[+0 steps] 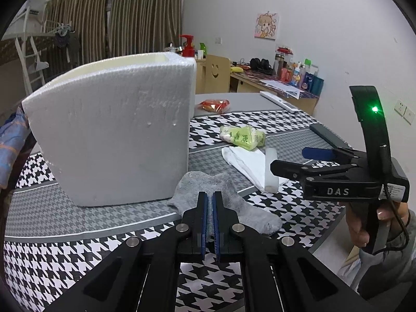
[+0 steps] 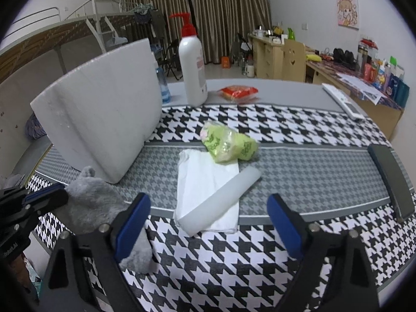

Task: Organize soft objects
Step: 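Close the left gripper on the grey sock, then close the right gripper on the white foam tube while the left gripper holds the sock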

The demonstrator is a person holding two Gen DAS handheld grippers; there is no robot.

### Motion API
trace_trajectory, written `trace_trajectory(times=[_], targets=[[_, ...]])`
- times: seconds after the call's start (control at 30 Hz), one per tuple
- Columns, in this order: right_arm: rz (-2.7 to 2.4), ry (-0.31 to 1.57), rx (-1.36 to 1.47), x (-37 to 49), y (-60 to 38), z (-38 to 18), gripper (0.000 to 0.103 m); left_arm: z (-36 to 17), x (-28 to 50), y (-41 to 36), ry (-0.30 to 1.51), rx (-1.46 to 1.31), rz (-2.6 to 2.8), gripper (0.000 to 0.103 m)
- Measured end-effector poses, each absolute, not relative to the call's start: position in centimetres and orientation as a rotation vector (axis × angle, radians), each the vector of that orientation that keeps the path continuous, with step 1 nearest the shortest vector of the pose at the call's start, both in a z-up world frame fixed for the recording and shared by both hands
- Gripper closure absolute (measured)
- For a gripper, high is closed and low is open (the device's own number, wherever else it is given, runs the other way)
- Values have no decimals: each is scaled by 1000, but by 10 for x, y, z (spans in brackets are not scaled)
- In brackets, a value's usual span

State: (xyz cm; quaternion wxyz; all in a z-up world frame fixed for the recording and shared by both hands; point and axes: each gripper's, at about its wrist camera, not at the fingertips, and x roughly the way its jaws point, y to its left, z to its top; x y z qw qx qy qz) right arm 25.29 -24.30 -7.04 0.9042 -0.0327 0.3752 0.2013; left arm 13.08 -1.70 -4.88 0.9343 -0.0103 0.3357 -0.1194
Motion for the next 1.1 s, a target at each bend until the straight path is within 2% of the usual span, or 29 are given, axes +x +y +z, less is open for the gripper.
trace_trajectory(times=[0.23, 0.4, 0.57, 0.9, 1.0, 1.1], targets=[[414, 857, -40, 260, -240, -85, 33, -56, 136, -16, 701, -26, -251, 99], [411, 912, -13, 265, -238, -94, 56, -60, 139, -17, 709, -28, -263, 99], [414, 930, -5, 267, -236, -95, 62, -62, 141, -17, 710, -29, -271, 99], [396, 950, 2, 274, -235, -96, 63, -69, 141, -23, 720, -16, -290, 99], [390, 955, 15, 275, -237, -96, 75, -72, 140, -26, 722, 1, -293, 99], [396, 959, 26, 274, -240, -94, 82, -72, 139, -29, 717, 11, -305, 96]])
